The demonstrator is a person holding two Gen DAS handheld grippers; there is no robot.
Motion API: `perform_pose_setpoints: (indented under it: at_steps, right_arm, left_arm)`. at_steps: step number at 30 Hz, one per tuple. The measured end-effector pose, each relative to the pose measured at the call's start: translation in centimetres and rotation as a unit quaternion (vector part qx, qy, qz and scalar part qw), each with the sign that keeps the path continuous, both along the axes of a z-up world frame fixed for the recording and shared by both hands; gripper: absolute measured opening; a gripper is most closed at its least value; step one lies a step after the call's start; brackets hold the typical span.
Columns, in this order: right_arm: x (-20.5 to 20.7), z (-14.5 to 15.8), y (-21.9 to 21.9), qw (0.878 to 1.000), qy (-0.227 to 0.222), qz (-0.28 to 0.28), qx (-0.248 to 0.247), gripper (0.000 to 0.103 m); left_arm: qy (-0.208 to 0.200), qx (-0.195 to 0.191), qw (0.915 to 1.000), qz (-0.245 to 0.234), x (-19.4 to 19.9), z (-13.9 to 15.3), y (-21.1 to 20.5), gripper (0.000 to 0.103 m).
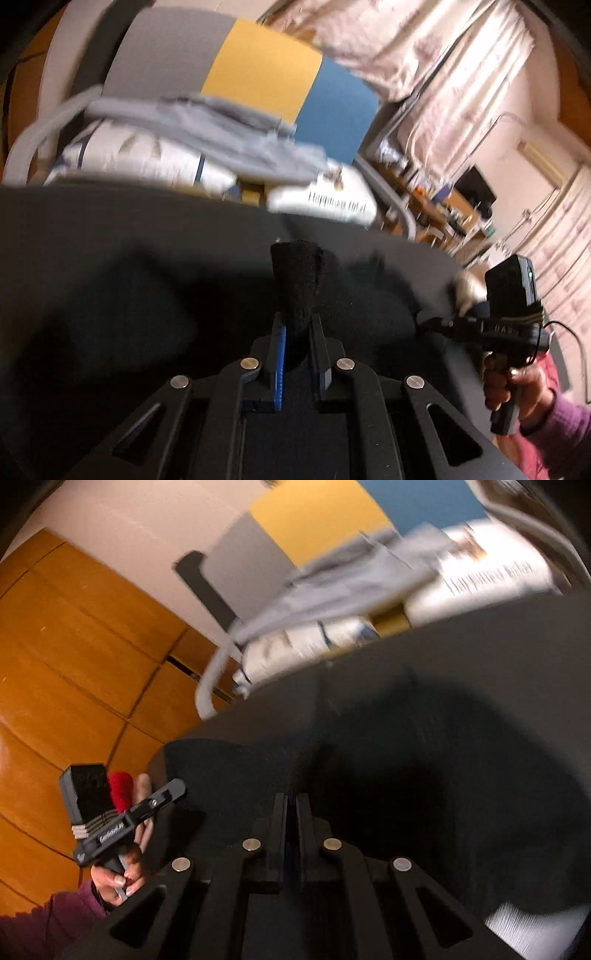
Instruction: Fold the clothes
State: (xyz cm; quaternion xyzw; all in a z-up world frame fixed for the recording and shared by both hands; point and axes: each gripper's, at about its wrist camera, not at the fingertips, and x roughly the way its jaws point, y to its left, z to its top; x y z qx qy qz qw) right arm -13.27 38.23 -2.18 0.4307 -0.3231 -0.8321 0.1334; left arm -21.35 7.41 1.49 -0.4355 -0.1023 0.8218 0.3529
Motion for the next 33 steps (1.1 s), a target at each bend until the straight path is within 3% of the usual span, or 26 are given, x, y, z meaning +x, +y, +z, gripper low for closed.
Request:
perform_pose_setpoints:
  at_steps: [3,5,9,12,16,19,21,22,23,24,25,30,33]
  right_arm:
    - [2.2,-2.0,-0.5,1.000,-0.026,-0.006,0.015,0.013]
    - [3.5,-1.8,-0.3,1.000,-0.024,-0.016,0.010,0.023]
    - [5.4,-0.9,1.2,0.997,-0.019,-0.065,-0.028,0.026]
    - [4.8,-1.3,1.8,0.993,-0.034,-0.086,-0.071,0.026]
    - [3.1,-2.5,2.0,0.984,-0.046,-0.116,-0.125,0.028]
    - [1.4,-2.9,1.7,0.981,-0.038,-0.119,-0.150,0.028]
    - [0.2,-2.8,0.7,0.983,-0.029,-0.102,-0.147,0.028]
    - [-0.1,-2.8,0.1,0.986,-0.022,-0.091,-0.139,0.028]
    - [-0.3,-2.6,-0.5,0.989,-0.013,-0.077,-0.127,0.020]
    - [-0.5,-2.2,-1.0,0.992,-0.004,-0.060,-0.107,0.008]
    - [-0.5,-1.9,-1.5,0.995,-0.001,-0.046,-0.085,0.008]
    - [2.7,0.4,-2.3,0.999,0.036,0.008,-0.024,0.006]
    - [5.3,0.3,-2.7,0.999,0.022,0.041,0.019,0.009]
  left_arm:
    - [-0.035,-0.002,0.9992,0.019,2.0,-1.9,-1.4,0.011]
    - [-0.059,0.020,0.9973,0.038,2.8,-2.2,-2.9,0.019]
    - [-0.081,0.073,0.9899,0.091,3.8,-1.8,-5.8,0.061]
    - [-0.099,0.105,0.9824,0.120,3.8,-1.6,-6.8,0.062]
    - [-0.139,0.106,0.9738,0.146,2.7,-2.3,-6.1,0.065]
    - [-0.155,0.100,0.9726,0.141,2.1,-3.0,-4.4,0.065]
    - [-0.150,0.077,0.9780,0.123,2.4,-3.1,-2.9,0.063]
    - [-0.141,0.061,0.9820,0.110,2.6,-3.0,-2.2,0.056]
    - [-0.125,0.043,0.9867,0.095,3.0,-2.8,-1.4,0.048]
    - [-0.113,0.031,0.9897,0.083,3.4,-2.6,-1.0,0.032]
    - [-0.104,0.027,0.9913,0.076,3.7,-2.4,-1.0,0.023]
    - [-0.056,0.011,0.9972,0.049,6.0,-1.3,-2.3,0.023]
    - [-0.041,-0.013,0.9985,0.033,7.5,-1.5,-3.1,0.023]
